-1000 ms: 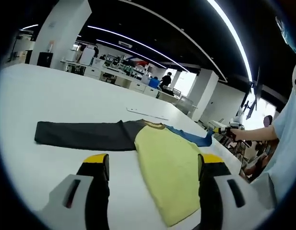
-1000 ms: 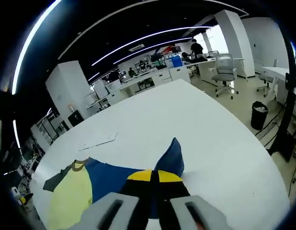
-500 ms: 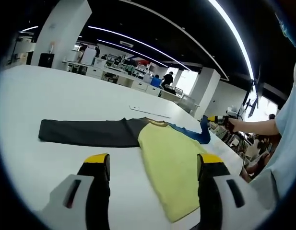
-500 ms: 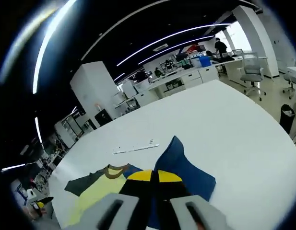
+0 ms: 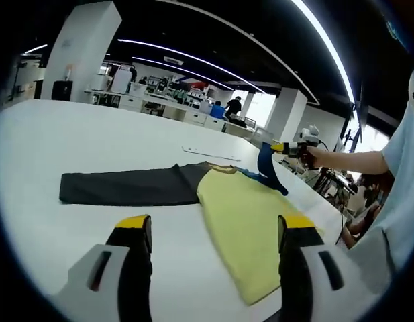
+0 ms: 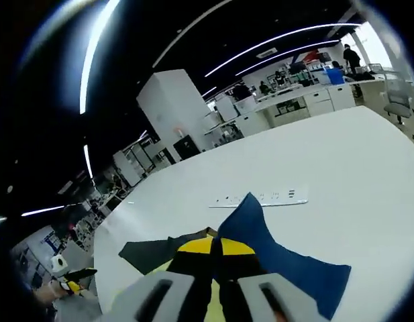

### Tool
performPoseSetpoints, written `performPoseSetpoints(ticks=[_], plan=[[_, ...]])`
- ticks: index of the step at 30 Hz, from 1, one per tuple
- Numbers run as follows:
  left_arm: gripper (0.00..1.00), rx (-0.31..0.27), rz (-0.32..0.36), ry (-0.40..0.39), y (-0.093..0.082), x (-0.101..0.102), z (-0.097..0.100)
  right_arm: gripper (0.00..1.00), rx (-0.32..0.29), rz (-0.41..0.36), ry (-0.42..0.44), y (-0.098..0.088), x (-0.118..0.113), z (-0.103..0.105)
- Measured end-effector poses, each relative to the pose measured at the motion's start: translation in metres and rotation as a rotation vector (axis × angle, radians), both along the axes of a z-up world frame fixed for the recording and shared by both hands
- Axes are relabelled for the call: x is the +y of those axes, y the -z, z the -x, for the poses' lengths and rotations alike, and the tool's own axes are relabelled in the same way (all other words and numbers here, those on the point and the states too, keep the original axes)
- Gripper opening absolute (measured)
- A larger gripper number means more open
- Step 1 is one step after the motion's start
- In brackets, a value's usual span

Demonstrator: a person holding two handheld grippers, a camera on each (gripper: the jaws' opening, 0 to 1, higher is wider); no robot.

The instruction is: Fold the garment on the visible template until the final outline fits inside the template.

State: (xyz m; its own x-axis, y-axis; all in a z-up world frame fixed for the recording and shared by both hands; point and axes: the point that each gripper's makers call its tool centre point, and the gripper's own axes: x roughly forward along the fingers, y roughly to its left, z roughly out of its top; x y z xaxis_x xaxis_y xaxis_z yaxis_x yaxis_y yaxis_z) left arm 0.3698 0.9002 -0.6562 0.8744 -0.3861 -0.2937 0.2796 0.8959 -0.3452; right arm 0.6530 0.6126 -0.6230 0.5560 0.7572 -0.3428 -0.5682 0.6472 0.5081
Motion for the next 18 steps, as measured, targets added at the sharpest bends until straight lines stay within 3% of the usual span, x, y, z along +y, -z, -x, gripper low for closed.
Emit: performPoseSetpoints(ticks=[12,18], plan=[[0.72,0.013,-0.006,-0.002,0.005,0.001,0.001,0.0,-0.029,-0.015,-0.159,-0.007,0.093,0.015],[0.72,0.028,-0.005,0.002,0.008,0.0,0.003,0.0,-0.032,0.032,-0.234,0.011,0.134,0.033]])
